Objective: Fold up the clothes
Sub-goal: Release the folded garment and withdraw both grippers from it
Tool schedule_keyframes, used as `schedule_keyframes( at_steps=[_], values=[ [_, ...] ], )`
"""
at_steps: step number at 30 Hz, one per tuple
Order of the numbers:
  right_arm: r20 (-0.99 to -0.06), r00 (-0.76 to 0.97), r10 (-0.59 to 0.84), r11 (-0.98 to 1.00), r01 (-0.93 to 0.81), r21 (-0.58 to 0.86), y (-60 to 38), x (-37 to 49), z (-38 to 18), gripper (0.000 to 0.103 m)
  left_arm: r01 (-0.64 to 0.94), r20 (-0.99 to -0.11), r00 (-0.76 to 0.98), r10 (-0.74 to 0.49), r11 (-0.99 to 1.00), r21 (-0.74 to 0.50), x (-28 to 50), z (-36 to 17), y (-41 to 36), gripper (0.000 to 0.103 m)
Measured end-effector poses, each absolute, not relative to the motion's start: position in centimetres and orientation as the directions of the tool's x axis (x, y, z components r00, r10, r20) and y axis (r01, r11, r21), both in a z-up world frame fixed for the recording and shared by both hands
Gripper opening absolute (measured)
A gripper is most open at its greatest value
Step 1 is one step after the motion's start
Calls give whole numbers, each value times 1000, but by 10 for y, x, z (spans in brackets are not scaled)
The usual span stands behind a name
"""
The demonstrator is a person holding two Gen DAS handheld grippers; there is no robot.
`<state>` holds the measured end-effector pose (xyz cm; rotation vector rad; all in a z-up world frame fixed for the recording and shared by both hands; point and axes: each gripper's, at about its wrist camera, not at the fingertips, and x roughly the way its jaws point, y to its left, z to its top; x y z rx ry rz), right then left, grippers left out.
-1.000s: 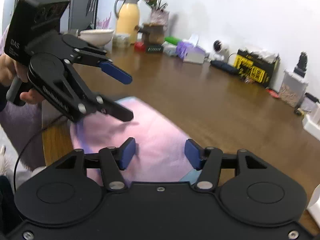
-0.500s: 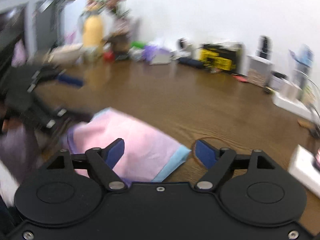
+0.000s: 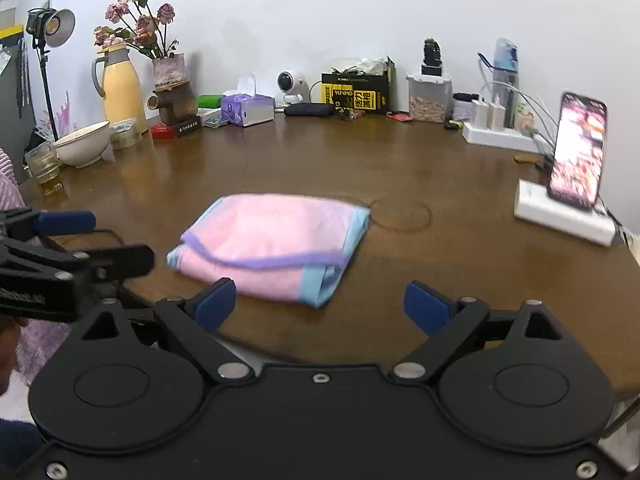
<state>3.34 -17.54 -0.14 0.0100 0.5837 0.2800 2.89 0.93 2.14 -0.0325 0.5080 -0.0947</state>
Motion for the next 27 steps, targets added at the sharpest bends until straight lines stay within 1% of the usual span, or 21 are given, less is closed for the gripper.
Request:
schedule_keyframes(
  at_steps=[3, 5, 11, 24, 27],
  values=[
    [-567, 781, 263, 964, -233, 126, -174, 32, -8, 95, 26, -529, 844, -83, 993, -113, 34, 12, 14, 103],
    [-583, 775, 245, 969, -210, 127, -172, 33, -11, 95, 10, -532, 843, -78, 991, -130, 34, 11, 16, 103],
    [-579, 787, 214, 977, -185, 110, -170, 28, -10, 95, 18, -513, 856, -66, 995, -99, 29, 16, 13, 103],
    [-565, 801, 199, 980, -161, 117, -170, 28, -11, 95, 27, -535, 842, -78, 994, -103, 33, 13, 14, 103],
    [-575, 795, 193, 981, -156, 115, -169, 29, -13, 95, 32, -543, 835, -83, 994, -103, 35, 12, 13, 103]
  ],
)
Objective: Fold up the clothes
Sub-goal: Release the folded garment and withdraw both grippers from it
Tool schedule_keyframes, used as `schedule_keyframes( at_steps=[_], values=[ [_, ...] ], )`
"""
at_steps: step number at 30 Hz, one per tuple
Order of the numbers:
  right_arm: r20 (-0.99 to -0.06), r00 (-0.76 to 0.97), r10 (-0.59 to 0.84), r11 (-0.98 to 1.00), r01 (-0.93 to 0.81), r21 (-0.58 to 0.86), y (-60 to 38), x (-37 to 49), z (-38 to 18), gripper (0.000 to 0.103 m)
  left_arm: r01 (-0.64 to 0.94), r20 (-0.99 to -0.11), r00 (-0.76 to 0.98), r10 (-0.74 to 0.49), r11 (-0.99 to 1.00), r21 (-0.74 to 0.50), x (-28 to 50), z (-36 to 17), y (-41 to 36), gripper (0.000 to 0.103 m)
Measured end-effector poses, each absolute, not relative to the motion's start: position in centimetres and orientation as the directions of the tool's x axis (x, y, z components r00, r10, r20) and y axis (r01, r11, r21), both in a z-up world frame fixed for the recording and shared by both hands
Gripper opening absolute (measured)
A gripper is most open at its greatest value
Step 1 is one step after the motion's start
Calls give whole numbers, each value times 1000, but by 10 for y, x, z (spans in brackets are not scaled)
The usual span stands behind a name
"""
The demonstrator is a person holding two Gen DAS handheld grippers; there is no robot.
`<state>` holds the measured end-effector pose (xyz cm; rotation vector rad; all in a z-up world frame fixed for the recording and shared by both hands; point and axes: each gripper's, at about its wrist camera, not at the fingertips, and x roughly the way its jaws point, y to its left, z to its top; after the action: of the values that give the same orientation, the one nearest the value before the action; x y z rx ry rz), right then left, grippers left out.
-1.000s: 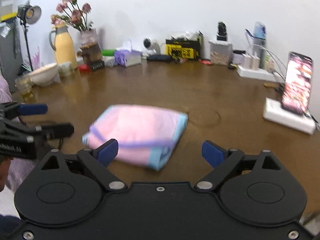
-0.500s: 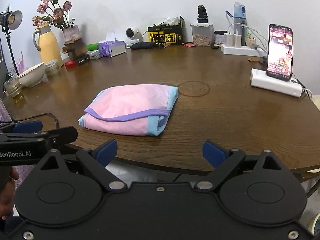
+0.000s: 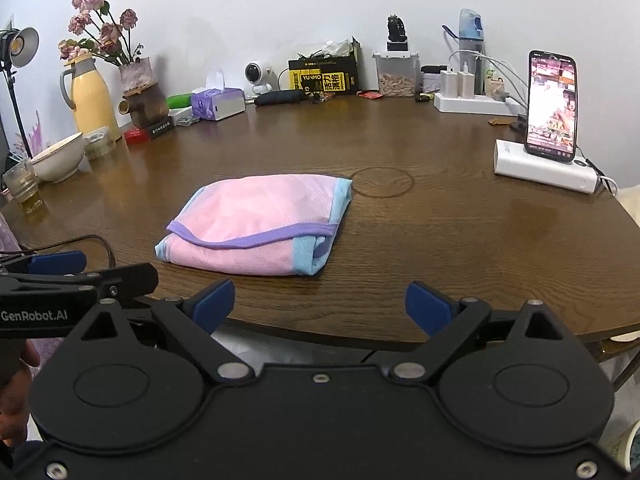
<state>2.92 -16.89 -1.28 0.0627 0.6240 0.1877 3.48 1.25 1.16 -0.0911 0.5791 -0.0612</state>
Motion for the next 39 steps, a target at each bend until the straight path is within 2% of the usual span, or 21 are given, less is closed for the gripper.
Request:
schedule_keyframes(
  at_steps=[25, 39],
  values=[
    [-600, 777, 189, 982, -147, 119, -165, 33, -27, 96, 28, -575, 814, -79, 995, -97, 45, 0, 15, 103],
    [-548, 809, 213, 977, -159, 145, -173, 24, -12, 96, 59, -547, 831, -105, 993, -101, 43, 11, 15, 103]
  ],
)
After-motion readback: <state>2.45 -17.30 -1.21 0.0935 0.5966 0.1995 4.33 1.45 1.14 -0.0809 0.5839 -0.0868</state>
